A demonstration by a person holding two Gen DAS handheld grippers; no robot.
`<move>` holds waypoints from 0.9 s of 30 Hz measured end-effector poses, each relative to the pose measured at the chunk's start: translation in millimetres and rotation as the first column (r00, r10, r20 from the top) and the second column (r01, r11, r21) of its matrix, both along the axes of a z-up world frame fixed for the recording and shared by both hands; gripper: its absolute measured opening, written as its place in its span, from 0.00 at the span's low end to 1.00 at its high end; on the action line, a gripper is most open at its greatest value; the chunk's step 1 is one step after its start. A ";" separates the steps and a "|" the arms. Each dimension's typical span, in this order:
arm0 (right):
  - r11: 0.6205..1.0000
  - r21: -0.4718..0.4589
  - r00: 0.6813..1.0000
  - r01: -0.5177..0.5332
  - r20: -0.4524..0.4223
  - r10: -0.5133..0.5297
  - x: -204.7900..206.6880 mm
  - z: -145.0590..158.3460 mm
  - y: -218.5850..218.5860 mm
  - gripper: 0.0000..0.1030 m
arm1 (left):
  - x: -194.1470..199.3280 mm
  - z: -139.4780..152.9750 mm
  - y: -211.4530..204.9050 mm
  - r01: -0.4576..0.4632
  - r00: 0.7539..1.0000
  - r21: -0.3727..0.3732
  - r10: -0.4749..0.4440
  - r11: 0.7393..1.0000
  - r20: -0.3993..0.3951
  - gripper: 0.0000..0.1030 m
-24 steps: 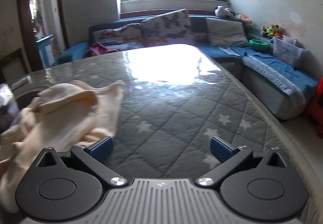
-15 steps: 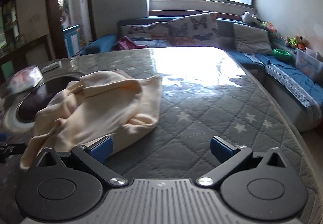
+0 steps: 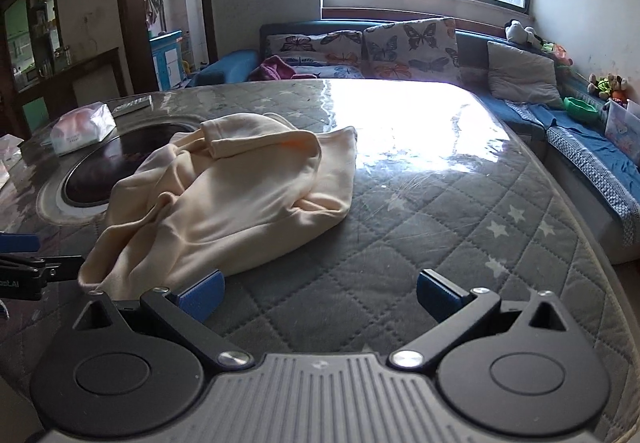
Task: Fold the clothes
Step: 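Move both grippers toward the crumpled cream sweatshirt on the table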
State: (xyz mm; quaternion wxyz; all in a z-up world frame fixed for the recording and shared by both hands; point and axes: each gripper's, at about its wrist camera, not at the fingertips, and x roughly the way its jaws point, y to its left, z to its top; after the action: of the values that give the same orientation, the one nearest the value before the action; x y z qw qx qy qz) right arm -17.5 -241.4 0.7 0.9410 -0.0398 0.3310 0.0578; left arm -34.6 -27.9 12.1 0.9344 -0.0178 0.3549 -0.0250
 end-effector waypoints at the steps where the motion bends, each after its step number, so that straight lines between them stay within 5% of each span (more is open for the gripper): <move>1: 1.000 0.005 1.000 -0.006 0.001 0.006 -6.6 0.0 3.7 1.00 | -0.9 0.1 -1.1 0.003 1.000 0.001 -0.003 1.000 0.000 1.00; 6: 0.999 0.027 1.000 -0.029 -0.006 0.030 -17.6 1.5 32.1 1.00 | -7.8 1.2 -5.9 0.018 1.000 0.001 -0.018 1.000 0.002 1.00; 16: 0.989 0.066 0.991 -0.133 -0.013 0.134 -21.2 23.6 -65.2 1.00 | -16.9 2.7 -10.1 0.027 1.000 -0.001 -0.027 1.000 -0.001 1.00; 27: 0.984 0.049 0.985 -0.172 -0.014 0.173 -24.6 26.7 -60.1 1.00 | -20.3 5.6 -8.9 0.025 1.000 0.007 -0.025 1.000 0.002 1.00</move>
State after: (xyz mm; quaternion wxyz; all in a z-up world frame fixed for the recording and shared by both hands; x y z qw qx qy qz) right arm -42.1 -301.5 27.4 0.9301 -0.0456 0.3336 0.1472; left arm -55.0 -36.8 17.7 0.9345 -0.0100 0.3541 -0.0353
